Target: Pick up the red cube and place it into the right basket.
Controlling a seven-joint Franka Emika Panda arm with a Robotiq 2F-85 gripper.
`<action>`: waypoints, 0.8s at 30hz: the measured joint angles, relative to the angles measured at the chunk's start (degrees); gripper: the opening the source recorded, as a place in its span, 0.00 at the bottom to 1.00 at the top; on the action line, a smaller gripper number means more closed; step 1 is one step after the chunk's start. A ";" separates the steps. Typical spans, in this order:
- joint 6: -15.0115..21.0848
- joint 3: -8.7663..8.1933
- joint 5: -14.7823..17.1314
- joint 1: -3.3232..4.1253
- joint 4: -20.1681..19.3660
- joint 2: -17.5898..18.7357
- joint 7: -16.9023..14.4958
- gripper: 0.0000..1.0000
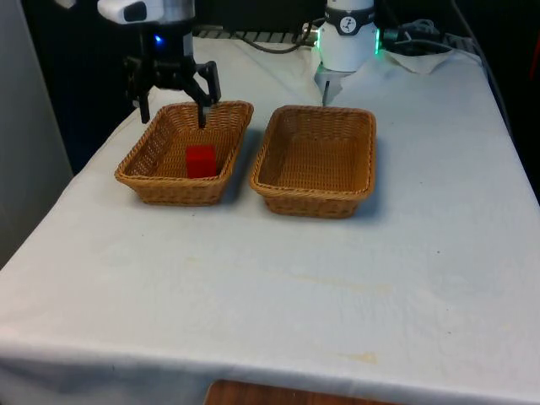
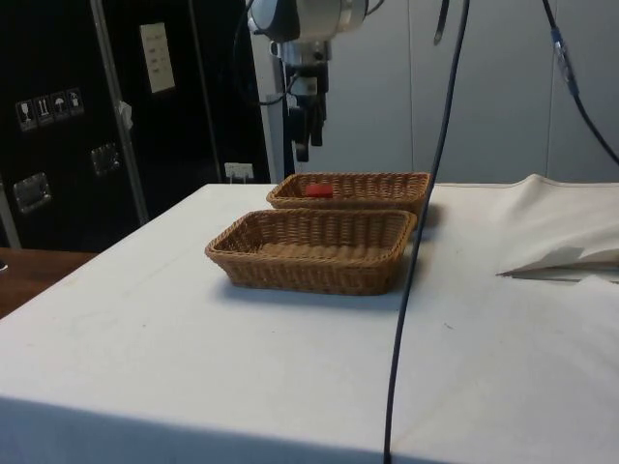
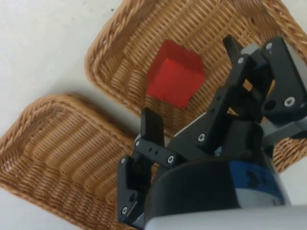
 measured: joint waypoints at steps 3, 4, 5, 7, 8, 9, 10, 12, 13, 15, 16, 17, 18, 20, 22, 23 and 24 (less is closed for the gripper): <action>-1.72 -0.06 -1.78 0.29 0.97 -0.63 0.11 1.00; -2.12 -0.06 -2.12 0.34 1.20 -0.80 0.11 1.00; -2.12 -0.06 -2.12 0.34 1.20 -0.80 0.11 1.00; -2.81 -0.06 -2.86 0.46 1.49 -1.20 0.06 1.00; -3.15 -0.06 -3.27 0.52 1.60 -1.43 0.06 1.00; -3.38 -0.06 -3.67 0.57 1.72 -1.66 0.06 1.00; -3.67 -0.06 -4.07 0.69 1.83 -1.95 0.06 1.00; -4.13 -0.06 -4.81 0.86 1.89 -2.52 0.00 1.00; -4.30 0.00 -5.27 0.97 1.95 -2.86 0.00 1.00; -4.76 0.00 -6.07 1.20 2.01 -3.44 0.00 1.00; -4.98 0.00 -6.47 1.26 2.01 -3.78 -0.06 1.00; -5.39 0.00 -7.05 1.43 2.06 -4.30 -0.17 1.00; -5.50 0.06 -7.33 1.55 2.12 -4.53 -0.29 1.00; -5.56 0.06 -7.56 1.60 2.12 -4.81 -0.40 1.00; -5.67 0.11 -7.73 1.66 2.12 -5.04 -0.57 1.00; -5.73 0.17 -7.85 1.78 2.18 -5.27 -0.74 1.00; -5.84 0.17 -7.96 1.83 2.18 -5.44 -0.97 1.00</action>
